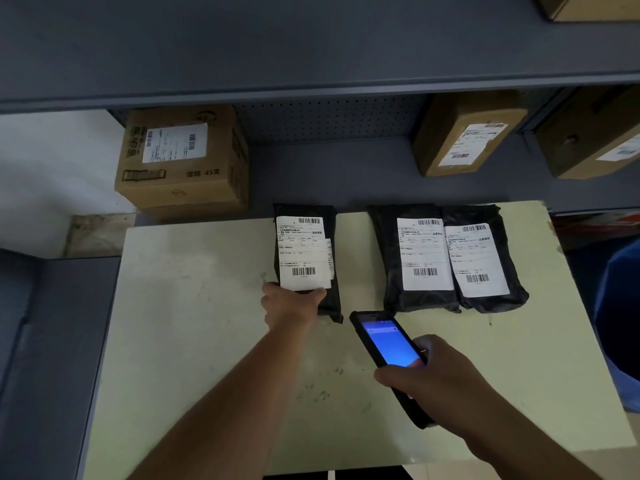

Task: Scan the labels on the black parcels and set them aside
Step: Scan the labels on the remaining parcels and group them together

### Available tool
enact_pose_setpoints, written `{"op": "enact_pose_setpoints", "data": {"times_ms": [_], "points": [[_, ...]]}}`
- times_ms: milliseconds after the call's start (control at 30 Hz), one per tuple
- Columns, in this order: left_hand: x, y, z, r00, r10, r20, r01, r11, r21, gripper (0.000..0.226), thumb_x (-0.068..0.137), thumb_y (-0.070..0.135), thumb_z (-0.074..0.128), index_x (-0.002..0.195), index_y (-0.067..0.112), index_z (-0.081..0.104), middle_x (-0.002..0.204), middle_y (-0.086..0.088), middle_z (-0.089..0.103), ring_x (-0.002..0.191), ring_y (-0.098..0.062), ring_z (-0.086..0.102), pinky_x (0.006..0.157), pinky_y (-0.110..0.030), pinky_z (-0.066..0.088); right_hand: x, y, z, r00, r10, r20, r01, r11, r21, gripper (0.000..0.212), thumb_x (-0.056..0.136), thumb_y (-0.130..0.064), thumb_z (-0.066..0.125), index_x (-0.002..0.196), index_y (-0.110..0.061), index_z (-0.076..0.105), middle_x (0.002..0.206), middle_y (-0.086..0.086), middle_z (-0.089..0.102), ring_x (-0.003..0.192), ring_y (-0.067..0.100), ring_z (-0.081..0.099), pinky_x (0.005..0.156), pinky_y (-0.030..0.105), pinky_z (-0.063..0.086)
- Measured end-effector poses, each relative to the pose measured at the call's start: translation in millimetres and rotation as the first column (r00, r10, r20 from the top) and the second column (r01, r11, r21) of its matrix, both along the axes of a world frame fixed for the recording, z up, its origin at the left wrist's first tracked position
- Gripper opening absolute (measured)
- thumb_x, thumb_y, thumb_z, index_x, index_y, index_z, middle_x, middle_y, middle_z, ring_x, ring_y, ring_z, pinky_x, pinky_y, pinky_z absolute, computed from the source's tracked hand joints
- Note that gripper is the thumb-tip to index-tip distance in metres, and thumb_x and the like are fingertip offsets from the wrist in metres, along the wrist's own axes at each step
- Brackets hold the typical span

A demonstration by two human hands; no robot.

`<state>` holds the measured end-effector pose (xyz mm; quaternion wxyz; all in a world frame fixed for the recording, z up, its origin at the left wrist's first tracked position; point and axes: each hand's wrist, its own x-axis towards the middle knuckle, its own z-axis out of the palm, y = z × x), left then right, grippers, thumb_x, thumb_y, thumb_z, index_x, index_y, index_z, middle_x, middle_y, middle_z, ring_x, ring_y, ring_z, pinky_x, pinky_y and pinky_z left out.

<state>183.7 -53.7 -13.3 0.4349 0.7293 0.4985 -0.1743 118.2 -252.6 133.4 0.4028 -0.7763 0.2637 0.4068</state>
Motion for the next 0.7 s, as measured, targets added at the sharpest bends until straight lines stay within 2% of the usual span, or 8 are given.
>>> {"op": "enact_pose_setpoints", "data": {"times_ms": [100,233,333,400,467,533,600,700], "points": [[-5.0,5.1,1.1,1.000,-0.023,0.001,0.023,0.999,-0.031,0.082,0.069,0.038,0.089,0.133,0.012,0.043,0.130,-0.010,0.060,0.111,-0.035,0.063,0.094,-0.047,0.057,-1.6,-1.1,0.4,1.000,0.015,0.001,-0.015,1.000,-0.008,0.043,0.073,-0.035,0.085,0.105,-0.021,0.059,0.087,0.005,0.068,0.060,0.017,0.059,0.055,0.028,0.049],[-15.2,12.0,2.2,1.000,-0.005,0.023,0.008,0.992,-0.129,0.069,0.078,0.030,0.081,0.133,0.012,0.044,0.117,-0.006,0.065,0.094,-0.027,0.061,0.076,-0.035,0.049,-4.9,0.0,1.6,1.000,0.021,0.013,-0.021,1.000,-0.016,0.043,0.073,-0.036,0.085,0.105,-0.022,0.059,0.087,0.005,0.069,0.061,0.016,0.060,0.055,0.028,0.049],[-22.1,16.6,7.3,0.999,-0.009,0.033,0.014,0.983,-0.183,0.067,0.079,0.028,0.080,0.135,0.011,0.048,0.110,-0.003,0.063,0.090,-0.023,0.060,0.070,-0.032,0.046,-6.3,1.3,3.3,1.000,0.026,0.015,-0.026,1.000,-0.017,0.044,0.073,-0.037,0.085,0.105,-0.023,0.058,0.089,0.005,0.069,0.062,0.016,0.060,0.055,0.028,0.049],[-26.1,20.8,10.2,0.999,-0.018,0.040,0.026,0.978,-0.207,0.068,0.072,0.032,0.082,0.132,0.012,0.056,0.112,-0.004,0.067,0.092,-0.023,0.064,0.068,-0.032,0.050,-7.1,2.4,5.5,0.999,0.034,0.020,-0.034,0.999,-0.014,0.045,0.073,-0.036,0.085,0.107,-0.023,0.058,0.088,0.006,0.070,0.060,0.016,0.059,0.053,0.027,0.049],[-29.3,25.5,8.9,0.999,-0.018,0.036,0.027,0.968,-0.248,0.069,0.060,0.036,0.082,0.122,0.014,0.063,0.111,-0.006,0.071,0.096,-0.025,0.070,0.080,-0.040,0.061,-7.9,4.5,8.1,0.999,0.034,0.026,-0.034,0.999,-0.012,0.044,0.074,-0.036,0.085,0.107,-0.023,0.058,0.091,0.010,0.072,0.060,0.016,0.059,0.054,0.028,0.049],[-33.3,30.9,6.4,0.999,-0.015,0.048,0.029,0.954,-0.298,0.053,0.055,0.034,0.081,0.104,0.017,0.070,0.106,-0.008,0.076,0.098,-0.029,0.074,0.094,-0.048,0.062,-8.6,7.4,11.6,0.999,0.037,0.029,-0.036,0.999,-0.024,0.043,0.074,-0.036,0.085,0.105,-0.024,0.057,0.099,0.014,0.075,0.062,0.017,0.060,0.056,0.029,0.048],[-36.4,34.7,10.2,0.998,-0.019,0.058,0.039,0.934,-0.356,0.037,0.060,0.028,0.083,0.094,0.017,0.075,0.102,-0.010,0.080,0.095,-0.029,0.076,0.097,-0.048,0.060,-9.1,9.6,14.0,0.998,0.048,0.036,-0.047,0.998,-0.034,0.044,0.072,-0.036,0.085,0.104,-0.022,0.058,0.092,0.011,0.075,0.059,0.017,0.059,0.056,0.029,0.047],[-42.5,39.4,15.1,0.997,0.021,0.081,0.017,0.894,-0.448,0.014,0.081,0.009,0.082,0.093,0.013,0.075,0.107,-0.015,0.080,0.087,-0.023,0.075,0.096,-0.040,0.061,-9.9,13.3,16.9,0.997,0.063,0.036,-0.062,0.998,-0.030,0.046,0.070,-0.036,0.085,0.104,-0.017,0.060,0.078,0.004,0.066,0.053,0.016,0.055,0.053,0.028,0.044]]}}
